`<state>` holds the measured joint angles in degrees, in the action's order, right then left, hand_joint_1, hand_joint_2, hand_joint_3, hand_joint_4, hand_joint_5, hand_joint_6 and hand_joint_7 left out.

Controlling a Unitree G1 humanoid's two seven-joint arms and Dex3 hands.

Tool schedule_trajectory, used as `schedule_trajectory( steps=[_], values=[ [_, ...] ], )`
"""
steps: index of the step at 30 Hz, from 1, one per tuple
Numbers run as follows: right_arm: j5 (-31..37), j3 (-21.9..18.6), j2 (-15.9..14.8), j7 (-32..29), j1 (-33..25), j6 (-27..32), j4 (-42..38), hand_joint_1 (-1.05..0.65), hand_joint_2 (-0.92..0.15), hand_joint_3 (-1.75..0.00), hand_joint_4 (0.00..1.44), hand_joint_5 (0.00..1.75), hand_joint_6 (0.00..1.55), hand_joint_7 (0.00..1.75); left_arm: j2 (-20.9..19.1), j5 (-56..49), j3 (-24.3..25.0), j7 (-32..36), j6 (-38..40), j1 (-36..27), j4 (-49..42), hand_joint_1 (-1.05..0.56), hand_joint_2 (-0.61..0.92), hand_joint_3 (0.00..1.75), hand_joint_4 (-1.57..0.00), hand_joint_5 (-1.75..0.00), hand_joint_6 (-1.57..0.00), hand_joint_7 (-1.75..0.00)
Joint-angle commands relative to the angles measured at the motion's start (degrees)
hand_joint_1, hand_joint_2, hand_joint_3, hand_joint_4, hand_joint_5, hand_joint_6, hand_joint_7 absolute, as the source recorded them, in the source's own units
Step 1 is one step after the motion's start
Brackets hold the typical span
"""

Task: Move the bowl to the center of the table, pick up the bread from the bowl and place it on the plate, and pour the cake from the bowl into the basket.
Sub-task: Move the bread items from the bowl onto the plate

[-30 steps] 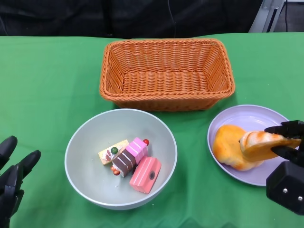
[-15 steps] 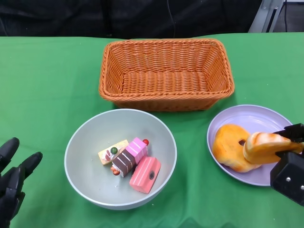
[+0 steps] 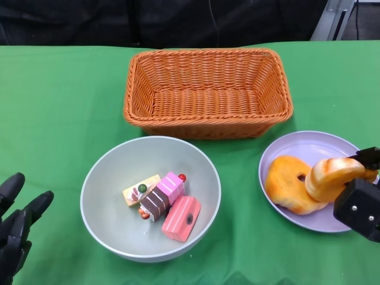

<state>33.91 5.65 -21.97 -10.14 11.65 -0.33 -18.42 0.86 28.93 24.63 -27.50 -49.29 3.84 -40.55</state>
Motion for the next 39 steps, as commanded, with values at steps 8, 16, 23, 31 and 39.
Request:
schedule_trajectory(
  steps=[8,16,23,31,39],
  values=[
    [-1.4,2.4,0.1,-1.9,7.3,-2.3,-12.0,-0.25,-0.91,0.0,0.77,1.27,1.11,0.0,-0.1,-1.0,0.2,1.0,-0.7,-0.7,0.1,-0.49,0.92,0.23,-1.0,0.0,-0.86,0.0],
    [-3.4,3.0,0.4,-1.6,10.5,-4.2,-17.1,-0.25,-0.92,0.0,0.77,1.43,1.13,0.01,0.0,-1.2,0.3,0.8,-0.6,-0.8,0.1,-0.5,0.92,0.23,-1.0,0.0,-0.86,0.0],
    [-5.2,3.5,0.5,-0.1,12.6,-5.8,-21.4,-0.26,-0.92,-0.02,0.74,1.35,1.12,0.0,-0.1,-1.5,0.4,1.0,-0.8,-0.7,-0.3,-0.5,0.92,0.23,-1.0,0.0,-0.87,0.0],
    [-6.0,5.5,0.7,1.5,16.4,-8.7,-29.6,-0.32,-0.92,-0.03,0.73,1.26,1.1,0.0,0.1,-2.1,0.3,1.6,-0.8,-1.0,-0.1,-0.5,0.92,0.23,-1.0,0.0,-0.86,0.0],
    [-7.1,6.5,0.7,3.7,18.3,-10.9,-33.6,-0.38,-0.92,-0.03,0.79,0.92,1.03,0.0,0.3,-2.0,0.3,1.5,-0.7,-1.2,0.1,-0.5,0.92,0.23,-1.0,0.0,-0.86,0.0]
  ],
)
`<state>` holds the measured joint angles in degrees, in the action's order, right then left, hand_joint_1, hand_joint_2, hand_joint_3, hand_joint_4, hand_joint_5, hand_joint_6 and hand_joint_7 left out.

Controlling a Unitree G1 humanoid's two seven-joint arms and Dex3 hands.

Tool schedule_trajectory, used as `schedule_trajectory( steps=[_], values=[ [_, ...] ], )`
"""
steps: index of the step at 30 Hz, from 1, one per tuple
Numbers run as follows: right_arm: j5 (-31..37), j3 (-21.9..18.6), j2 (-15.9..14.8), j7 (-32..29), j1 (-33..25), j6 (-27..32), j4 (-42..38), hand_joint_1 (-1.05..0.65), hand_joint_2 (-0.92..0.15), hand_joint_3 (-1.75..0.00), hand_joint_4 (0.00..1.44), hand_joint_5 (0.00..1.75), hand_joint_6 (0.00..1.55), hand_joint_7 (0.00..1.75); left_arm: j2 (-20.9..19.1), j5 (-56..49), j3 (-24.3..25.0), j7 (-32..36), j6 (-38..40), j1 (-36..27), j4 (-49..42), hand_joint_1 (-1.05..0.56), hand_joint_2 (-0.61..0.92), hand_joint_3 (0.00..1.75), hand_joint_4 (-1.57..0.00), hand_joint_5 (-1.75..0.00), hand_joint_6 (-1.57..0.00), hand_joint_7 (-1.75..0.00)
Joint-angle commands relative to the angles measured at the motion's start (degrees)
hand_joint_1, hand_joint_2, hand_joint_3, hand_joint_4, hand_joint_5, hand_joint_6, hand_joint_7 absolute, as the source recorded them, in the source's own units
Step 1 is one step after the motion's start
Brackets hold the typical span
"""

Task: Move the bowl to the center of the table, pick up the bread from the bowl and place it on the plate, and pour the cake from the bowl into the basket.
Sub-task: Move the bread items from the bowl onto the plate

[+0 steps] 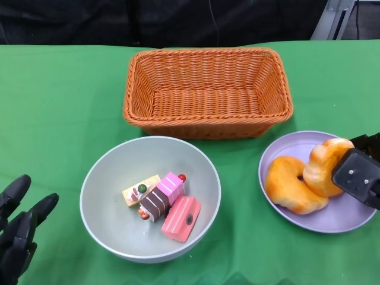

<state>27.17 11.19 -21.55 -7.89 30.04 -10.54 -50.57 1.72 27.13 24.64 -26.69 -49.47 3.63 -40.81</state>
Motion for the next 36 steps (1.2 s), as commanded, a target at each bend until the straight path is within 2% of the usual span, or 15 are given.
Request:
schedule_trajectory(
  steps=[1,2,3,4,6,10,17,24,36],
  values=[
    [-0.2,1.3,0.1,2.3,0.0,-0.3,-1.2,-0.38,-0.92,-0.03,0.79,0.91,1.03,0.0,-0.5,-0.1,0.3,0.6,-0.5,-1.0,0.3,-0.5,0.92,0.23,-1.0,0.0,-0.86,0.0],
    [-0.1,1.6,0.0,3.0,0.1,0.0,-1.0,-0.39,-0.92,-0.03,0.84,0.54,0.91,0.0,-0.5,-0.1,0.3,0.6,-0.5,-1.0,0.3,-0.5,0.92,0.22,-1.0,0.0,-0.86,0.0],
    [-0.2,1.8,-0.2,3.9,0.0,0.1,-0.6,-0.4,-0.92,-0.03,0.89,0.32,0.86,0.0,-0.5,0.0,0.3,0.5,-0.5,-0.9,0.2,-0.5,0.92,0.22,-1.0,0.0,-0.86,0.0],
    [-0.3,2.0,-0.4,4.5,0.0,0.0,-0.4,-0.4,-0.92,-0.03,0.91,0.2,0.82,0.0,-0.5,0.0,0.3,0.4,-0.5,-0.9,0.0,-0.5,0.92,0.22,-1.0,0.0,-0.86,0.0],
    [-0.7,1.8,-0.4,5.0,-0.2,-0.2,0.0,-0.4,-0.92,-0.03,0.93,0.09,0.75,0.0,-0.7,-0.1,0.4,0.4,-0.6,-0.8,-0.2,-0.5,0.92,0.22,-1.0,0.0,-0.86,0.0],
    [-0.5,2.3,-0.8,5.7,-0.5,0.5,1.1,-0.42,-0.92,-0.02,0.88,0.01,0.66,0.0,-0.7,-0.3,0.3,0.7,-0.4,-0.7,-0.2,-0.5,0.92,0.22,-1.0,0.0,-0.87,0.0],
    [0.0,3.6,-2.0,6.0,-1.4,-0.7,3.1,-0.48,-0.92,-0.02,0.67,0.0,0.53,0.0,-0.8,-0.2,0.4,0.4,-0.7,-0.5,-0.8,-0.5,0.92,0.21,-1.01,0.0,-0.87,0.0],
    [-0.1,3.4,-1.9,4.9,-2.0,-1.0,3.9,-0.49,-0.92,-0.04,0.65,0.0,0.48,0.0,-0.8,0.0,0.4,0.1,-0.6,-0.4,-1.2,-0.51,0.92,0.2,-1.01,0.0,-0.87,0.0],
    [-0.1,3.4,-1.4,3.6,-1.9,-2.0,3.7,-0.48,-0.92,-0.03,0.64,0.0,0.49,0.0,-0.7,-0.3,0.4,0.5,-0.7,-0.1,-1.8,-0.51,0.92,0.19,-1.01,0.0,-0.87,0.0]
  ],
)
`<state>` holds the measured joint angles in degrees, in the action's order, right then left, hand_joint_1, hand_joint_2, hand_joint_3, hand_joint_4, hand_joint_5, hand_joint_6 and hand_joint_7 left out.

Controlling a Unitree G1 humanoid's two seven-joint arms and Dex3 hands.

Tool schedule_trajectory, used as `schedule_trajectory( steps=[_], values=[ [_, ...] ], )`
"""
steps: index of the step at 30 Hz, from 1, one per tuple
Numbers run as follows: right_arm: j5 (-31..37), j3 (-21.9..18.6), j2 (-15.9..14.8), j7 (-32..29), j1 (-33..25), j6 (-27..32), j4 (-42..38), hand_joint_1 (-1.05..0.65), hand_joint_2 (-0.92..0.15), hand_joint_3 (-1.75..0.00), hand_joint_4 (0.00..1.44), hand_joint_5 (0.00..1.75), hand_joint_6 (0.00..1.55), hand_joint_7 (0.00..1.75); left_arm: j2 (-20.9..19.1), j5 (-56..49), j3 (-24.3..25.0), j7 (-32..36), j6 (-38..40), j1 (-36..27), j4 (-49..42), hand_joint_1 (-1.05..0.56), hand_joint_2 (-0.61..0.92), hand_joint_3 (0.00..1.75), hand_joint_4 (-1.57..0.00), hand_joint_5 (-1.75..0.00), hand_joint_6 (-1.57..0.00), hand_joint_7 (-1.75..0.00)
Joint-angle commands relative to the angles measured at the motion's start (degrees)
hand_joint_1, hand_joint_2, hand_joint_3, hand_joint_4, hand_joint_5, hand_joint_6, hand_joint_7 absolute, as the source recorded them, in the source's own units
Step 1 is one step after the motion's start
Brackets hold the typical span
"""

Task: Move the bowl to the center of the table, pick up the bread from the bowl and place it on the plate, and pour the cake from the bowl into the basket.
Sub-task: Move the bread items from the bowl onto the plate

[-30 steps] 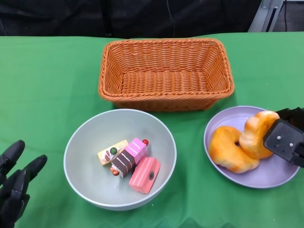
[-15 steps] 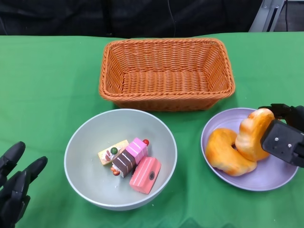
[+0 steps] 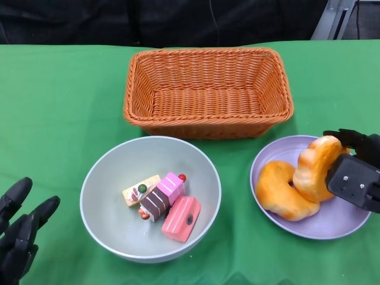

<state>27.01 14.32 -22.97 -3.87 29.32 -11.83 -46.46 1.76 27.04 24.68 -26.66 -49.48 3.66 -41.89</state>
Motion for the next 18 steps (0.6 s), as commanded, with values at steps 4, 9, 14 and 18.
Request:
schedule_trajectory(
  steps=[4,9,14,18],
  values=[
    [0.2,0.4,0.1,-1.4,-1.2,-1.0,-0.4,-0.5,-0.92,-0.02,0.57,0.0,0.44,0.0,-0.9,-0.1,0.4,0.1,-0.8,0.1,-1.3,-0.51,0.92,0.19,-1.0,0.0,-0.87,0.0],
    [0.7,0.6,-0.3,-2.7,-1.2,-2.7,-0.8,-0.62,-0.92,-0.07,0.45,0.0,0.35,0.0,-0.8,-0.1,0.3,0.3,-0.6,0.0,-1.0,-0.52,0.92,0.18,-1.0,0.0,-0.87,0.0],
    [0.5,0.0,-0.6,-3.7,-2.4,-4.2,1.2,-0.69,-0.92,-0.11,0.43,0.0,0.33,0.0,-0.9,-0.4,0.4,0.5,-0.8,0.1,-1.4,-0.53,0.92,0.17,-1.0,0.0,-0.87,0.0],
    [0.6,-0.3,-1.0,-3.8,-3.3,-4.9,3.1,-0.69,-0.92,-0.11,0.43,0.0,0.33,0.01,-1.0,-0.2,0.4,0.3,-0.6,0.2,-1.4,-0.53,0.92,0.17,-1.01,0.0,-0.87,0.0]
  ],
)
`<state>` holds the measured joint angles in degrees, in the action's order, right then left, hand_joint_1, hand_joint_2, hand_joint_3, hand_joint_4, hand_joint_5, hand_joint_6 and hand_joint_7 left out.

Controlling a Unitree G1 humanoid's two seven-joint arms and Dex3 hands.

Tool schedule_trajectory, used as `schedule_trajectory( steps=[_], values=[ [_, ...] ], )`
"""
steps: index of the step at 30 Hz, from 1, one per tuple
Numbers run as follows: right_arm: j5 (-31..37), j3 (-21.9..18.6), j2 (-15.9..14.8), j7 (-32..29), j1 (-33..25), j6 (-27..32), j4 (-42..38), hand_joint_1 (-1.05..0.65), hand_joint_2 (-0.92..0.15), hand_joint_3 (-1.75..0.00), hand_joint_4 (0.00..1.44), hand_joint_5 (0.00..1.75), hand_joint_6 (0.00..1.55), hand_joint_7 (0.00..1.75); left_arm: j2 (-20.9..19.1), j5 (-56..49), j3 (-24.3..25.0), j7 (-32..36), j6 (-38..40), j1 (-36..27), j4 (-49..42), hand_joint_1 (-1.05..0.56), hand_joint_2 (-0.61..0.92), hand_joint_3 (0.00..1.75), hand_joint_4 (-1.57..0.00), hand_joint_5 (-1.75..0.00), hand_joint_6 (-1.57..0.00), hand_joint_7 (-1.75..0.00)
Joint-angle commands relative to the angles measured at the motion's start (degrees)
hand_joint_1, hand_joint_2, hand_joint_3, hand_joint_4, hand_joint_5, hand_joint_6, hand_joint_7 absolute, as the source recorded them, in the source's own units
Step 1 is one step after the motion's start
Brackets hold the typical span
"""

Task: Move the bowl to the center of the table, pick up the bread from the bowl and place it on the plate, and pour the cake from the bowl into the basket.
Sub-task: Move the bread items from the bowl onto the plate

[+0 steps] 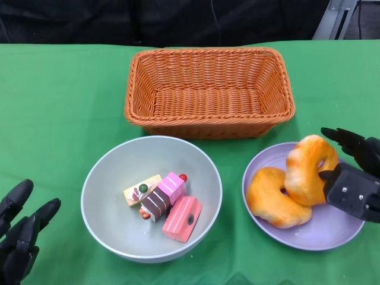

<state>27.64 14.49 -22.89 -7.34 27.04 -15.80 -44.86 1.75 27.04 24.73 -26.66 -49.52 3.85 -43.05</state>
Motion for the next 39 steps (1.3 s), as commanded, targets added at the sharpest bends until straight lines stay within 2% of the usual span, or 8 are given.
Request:
schedule_trajectory(
  steps=[1,19,24,39],
  values=[
    [0.0,-0.5,-1.2,-0.5,-1.1,-1.1,1.9,-0.69,-0.92,-0.11,0.44,0.01,0.34,0.01,-1.0,-0.2,0.4,0.3,-0.6,0.0,-0.4,-0.53,0.92,0.17,-1.01,0.0,-0.87,0.0],
    [0.5,-0.6,-1.2,0.2,-2.9,-0.6,5.7,-0.71,-0.92,-0.14,0.47,0.02,0.38,0.02,-1.3,-0.2,0.5,0.0,-1.2,0.4,-1.6,-0.53,0.92,0.17,-1.0,0.0,-0.87,0.0],
    [0.2,-1.3,-0.9,-2.0,-3.3,-3.2,6.1,-0.7,-0.92,-0.13,0.49,0.02,0.39,0.01,-1.4,0.2,0.5,-0.5,-0.8,0.4,-1.4,-0.53,0.92,0.17,-0.99,0.0,-0.87,0.0],
    [-0.1,-4.0,-1.0,-4.3,-7.6,-4.8,14.4,-0.73,-0.92,-0.17,0.49,0.01,0.39,0.01,-1.6,-0.1,0.7,-0.3,-0.9,1.0,-2.3,-0.54,0.92,0.17,-0.99,0.0,-0.87,0.0]
  ],
)
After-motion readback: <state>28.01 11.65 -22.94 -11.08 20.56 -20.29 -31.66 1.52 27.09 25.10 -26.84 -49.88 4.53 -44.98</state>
